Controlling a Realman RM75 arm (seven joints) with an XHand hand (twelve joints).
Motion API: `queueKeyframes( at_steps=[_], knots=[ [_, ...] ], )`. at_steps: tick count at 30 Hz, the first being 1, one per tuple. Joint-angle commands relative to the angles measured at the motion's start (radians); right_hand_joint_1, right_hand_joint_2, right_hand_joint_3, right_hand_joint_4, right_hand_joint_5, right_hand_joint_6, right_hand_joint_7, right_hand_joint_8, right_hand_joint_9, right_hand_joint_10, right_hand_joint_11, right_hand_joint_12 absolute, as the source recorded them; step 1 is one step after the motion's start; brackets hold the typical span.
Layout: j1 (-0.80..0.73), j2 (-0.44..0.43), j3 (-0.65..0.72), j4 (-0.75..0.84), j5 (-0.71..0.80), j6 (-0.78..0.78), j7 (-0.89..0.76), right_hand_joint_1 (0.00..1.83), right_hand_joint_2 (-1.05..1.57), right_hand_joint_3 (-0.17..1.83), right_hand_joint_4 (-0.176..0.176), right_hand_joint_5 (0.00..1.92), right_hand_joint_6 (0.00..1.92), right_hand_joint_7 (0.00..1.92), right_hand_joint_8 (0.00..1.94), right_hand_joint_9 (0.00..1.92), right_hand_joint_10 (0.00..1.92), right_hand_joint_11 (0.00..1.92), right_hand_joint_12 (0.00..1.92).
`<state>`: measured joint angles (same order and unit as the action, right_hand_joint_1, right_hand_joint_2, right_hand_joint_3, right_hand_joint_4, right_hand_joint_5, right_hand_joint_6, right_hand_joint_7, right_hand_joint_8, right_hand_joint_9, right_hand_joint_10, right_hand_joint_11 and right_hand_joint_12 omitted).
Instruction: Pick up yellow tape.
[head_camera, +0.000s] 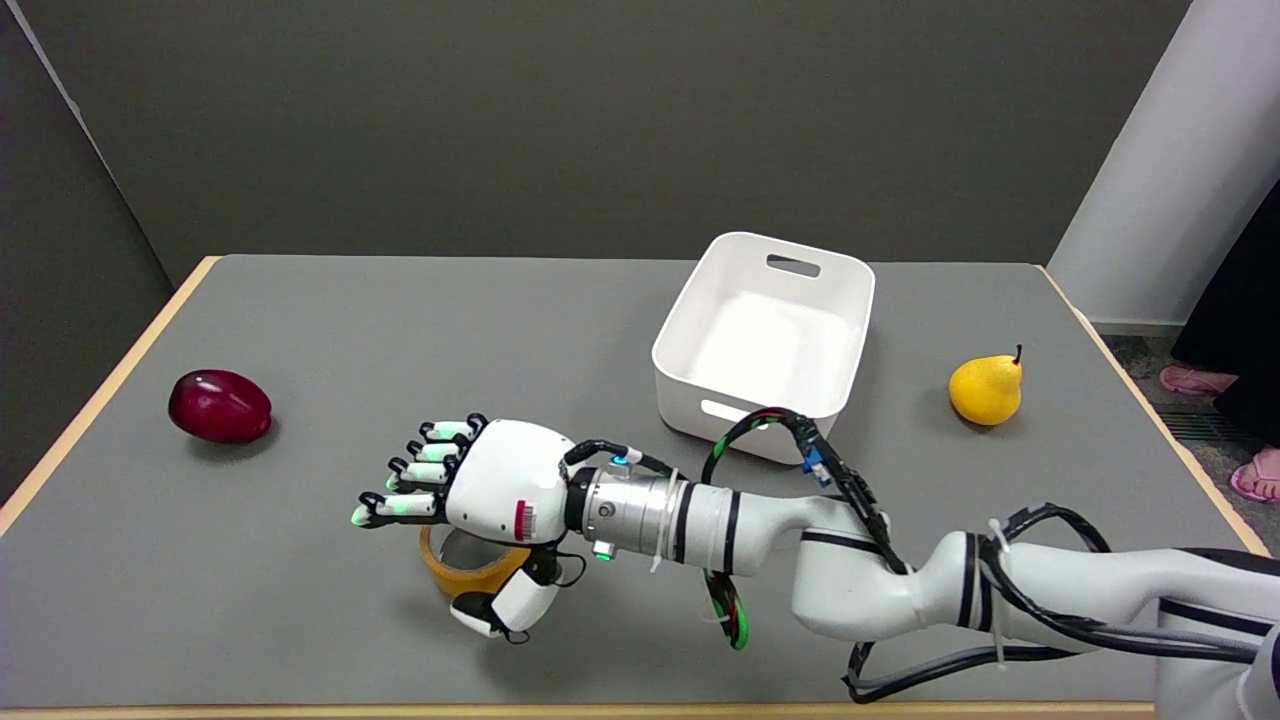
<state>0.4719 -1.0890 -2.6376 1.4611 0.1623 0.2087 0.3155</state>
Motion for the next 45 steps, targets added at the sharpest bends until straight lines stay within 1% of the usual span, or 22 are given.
queueKeyframes(
  at_steps=[1,26,28,29,33,37,39,41,43,45],
  knots=[
    [0.03,-0.101,-0.003,-0.169,0.003,0.06,0.018,0.5,0.56,1.01,0.16,0.14,0.43,0.31,0.44,0.33,0.72,0.25,1.26],
    [0.016,-0.107,0.0,-0.275,0.009,0.06,0.077,0.5,0.56,1.0,0.16,0.16,0.44,0.31,0.43,0.33,0.72,0.25,1.26],
    [-0.004,-0.15,-0.119,-0.108,0.09,0.09,0.123,0.5,0.56,1.0,0.16,0.16,0.44,0.31,0.43,0.33,0.72,0.25,1.26],
    [0.006,-0.103,0.011,-0.282,0.007,0.059,0.082,0.5,0.56,1.0,0.16,0.16,0.44,0.31,0.43,0.33,0.72,0.25,1.26],
    [-0.009,-0.101,0.027,-0.275,0.008,0.065,0.083,0.5,0.57,0.99,0.161,0.17,0.43,0.32,0.41,0.33,0.72,0.25,1.25],
    [-0.011,-0.101,0.031,-0.28,0.007,0.085,0.083,0.53,0.58,0.98,0.17,0.22,0.5,0.37,0.46,0.36,0.76,0.27,1.28],
    [-0.011,-0.101,0.032,-0.281,0.007,0.094,0.083,0.68,0.62,0.97,0.175,0.32,0.74,0.47,0.65,0.46,0.94,0.39,1.41],
    [-0.011,-0.101,0.034,-0.281,0.008,0.097,0.083,0.76,0.64,0.97,0.176,0.35,0.83,0.52,0.75,0.51,1.01,0.44,1.48],
    [-0.012,-0.1,0.036,-0.281,0.008,0.103,0.083,0.84,0.69,0.95,0.176,0.41,1.04,0.59,0.93,0.6,1.16,0.52,1.55],
    [-0.014,-0.099,0.038,-0.282,0.008,0.105,0.083,0.89,0.71,0.95,0.176,0.44,1.15,0.63,1.01,0.64,1.22,0.57,1.59]
  ],
)
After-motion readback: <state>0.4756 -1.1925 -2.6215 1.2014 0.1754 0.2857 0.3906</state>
